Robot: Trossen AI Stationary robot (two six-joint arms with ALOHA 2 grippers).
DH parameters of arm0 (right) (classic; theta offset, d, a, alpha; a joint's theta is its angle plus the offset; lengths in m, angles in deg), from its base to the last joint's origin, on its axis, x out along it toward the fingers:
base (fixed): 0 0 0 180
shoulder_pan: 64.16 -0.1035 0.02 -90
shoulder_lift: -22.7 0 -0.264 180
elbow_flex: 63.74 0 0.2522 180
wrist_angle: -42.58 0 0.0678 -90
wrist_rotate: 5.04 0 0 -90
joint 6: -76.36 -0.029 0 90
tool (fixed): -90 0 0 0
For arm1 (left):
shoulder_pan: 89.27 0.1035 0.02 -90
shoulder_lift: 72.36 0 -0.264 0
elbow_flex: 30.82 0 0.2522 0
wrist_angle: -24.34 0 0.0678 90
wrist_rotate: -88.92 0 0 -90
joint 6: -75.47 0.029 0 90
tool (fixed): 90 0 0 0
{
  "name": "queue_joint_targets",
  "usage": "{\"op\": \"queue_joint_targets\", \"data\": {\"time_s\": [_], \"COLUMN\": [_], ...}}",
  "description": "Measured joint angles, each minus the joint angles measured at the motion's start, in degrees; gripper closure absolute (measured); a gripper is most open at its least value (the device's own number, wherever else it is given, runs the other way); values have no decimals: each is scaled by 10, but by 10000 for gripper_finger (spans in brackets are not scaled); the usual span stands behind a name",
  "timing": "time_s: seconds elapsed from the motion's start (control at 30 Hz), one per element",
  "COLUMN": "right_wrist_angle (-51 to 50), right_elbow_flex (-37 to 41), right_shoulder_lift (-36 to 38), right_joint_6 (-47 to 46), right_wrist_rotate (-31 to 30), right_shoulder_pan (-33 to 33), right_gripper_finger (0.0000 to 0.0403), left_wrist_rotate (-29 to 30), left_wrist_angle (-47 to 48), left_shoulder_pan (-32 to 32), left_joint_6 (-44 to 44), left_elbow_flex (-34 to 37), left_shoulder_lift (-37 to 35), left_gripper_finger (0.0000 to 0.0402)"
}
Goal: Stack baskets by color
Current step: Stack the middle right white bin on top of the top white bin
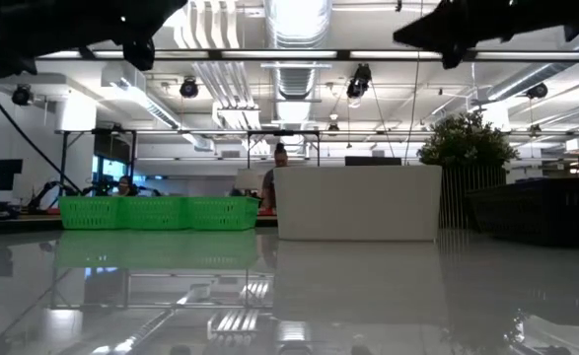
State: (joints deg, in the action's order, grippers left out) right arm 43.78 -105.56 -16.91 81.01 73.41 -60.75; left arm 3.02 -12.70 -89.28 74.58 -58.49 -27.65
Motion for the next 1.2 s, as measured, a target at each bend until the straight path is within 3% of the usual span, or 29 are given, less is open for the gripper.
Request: {"op": "queue_joint_targets", "data": {"time_s": [0.17, 0.6, 1.2], "right_wrist_angle": [24, 23, 24], "right_elbow_flex": [-2, -43, -100], "right_shoulder_lift": [-21, -70, -159], "right_joint_6": [20, 40, 66], "right_wrist_rotate": [0, 0, 11], "right_shoulder_pan": [0, 0, 24], "right_gripper_finger": [380, 380, 380], "left_wrist_rotate": [20, 29, 30], "left_wrist_angle": [-17, -145, -147], "left_shoulder_pan": [0, 0, 0], "left_joint_6": [23, 179, 178], "left_elbow_flex": [-2, -3, -3], "left_shoulder_lift": [28, 49, 50], "left_gripper_finger": [402, 402, 402]}}
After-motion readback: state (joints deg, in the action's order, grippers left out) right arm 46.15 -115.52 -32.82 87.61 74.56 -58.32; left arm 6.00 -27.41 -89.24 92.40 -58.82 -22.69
